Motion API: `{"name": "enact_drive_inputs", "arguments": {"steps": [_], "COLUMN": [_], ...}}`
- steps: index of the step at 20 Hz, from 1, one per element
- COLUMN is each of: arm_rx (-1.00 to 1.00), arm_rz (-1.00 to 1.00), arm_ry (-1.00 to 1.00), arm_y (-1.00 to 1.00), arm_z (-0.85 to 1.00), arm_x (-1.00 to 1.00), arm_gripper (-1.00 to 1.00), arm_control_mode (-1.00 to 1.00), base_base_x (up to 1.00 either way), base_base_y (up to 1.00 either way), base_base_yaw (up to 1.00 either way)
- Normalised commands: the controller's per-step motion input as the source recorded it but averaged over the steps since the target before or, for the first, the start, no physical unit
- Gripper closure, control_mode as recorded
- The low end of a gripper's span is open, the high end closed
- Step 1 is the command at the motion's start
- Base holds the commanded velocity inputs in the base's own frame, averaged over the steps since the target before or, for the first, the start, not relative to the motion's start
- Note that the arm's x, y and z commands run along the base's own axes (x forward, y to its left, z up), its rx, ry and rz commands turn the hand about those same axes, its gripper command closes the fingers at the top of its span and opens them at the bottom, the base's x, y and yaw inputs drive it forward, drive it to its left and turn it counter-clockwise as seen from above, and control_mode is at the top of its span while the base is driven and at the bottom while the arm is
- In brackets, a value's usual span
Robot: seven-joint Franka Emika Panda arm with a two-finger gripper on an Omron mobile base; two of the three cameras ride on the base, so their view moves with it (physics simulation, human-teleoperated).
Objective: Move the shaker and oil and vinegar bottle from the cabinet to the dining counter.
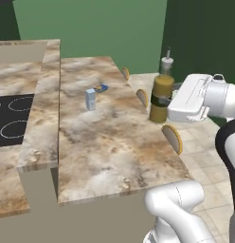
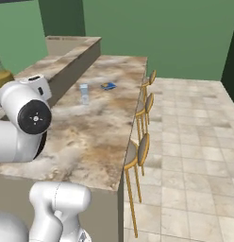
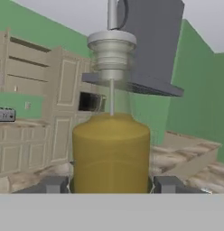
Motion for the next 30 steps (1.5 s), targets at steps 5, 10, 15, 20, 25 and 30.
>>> {"name": "enact_drive_inputs", "arguments": {"steps": [5,10,15,20,25,30], "arm_rx": [0.13,0.08,0.05,0.00,0.00,0.00], "arm_rz": [0.41,0.34,0.25,0.09,0.00,0.00], "arm_ry": [0.01,0.00,-0.05,-0.05,-0.03,-0.08], "arm_y": [-0.43,-0.46,-0.07,0.00,0.00,0.01], "arm_z": [-0.75,-0.66,-0.41,-0.26,-0.26,-0.31], "arm_x": [0.57,0.53,0.32,0.05,0.10,0.13], "arm_gripper": [1.00,1.00,1.00,1.00,1.00,1.00], "arm_control_mode": [-1.00,-1.00,-1.00,-1.00,-1.00,-1.00], "base_base_x": [0.00,0.00,0.00,0.00,0.00,0.00], "base_base_y": [0.00,0.00,0.00,0.00,0.00,0.00], "base_base_yaw": [0.00,0.00,0.00,0.00,0.00,0.00]}}
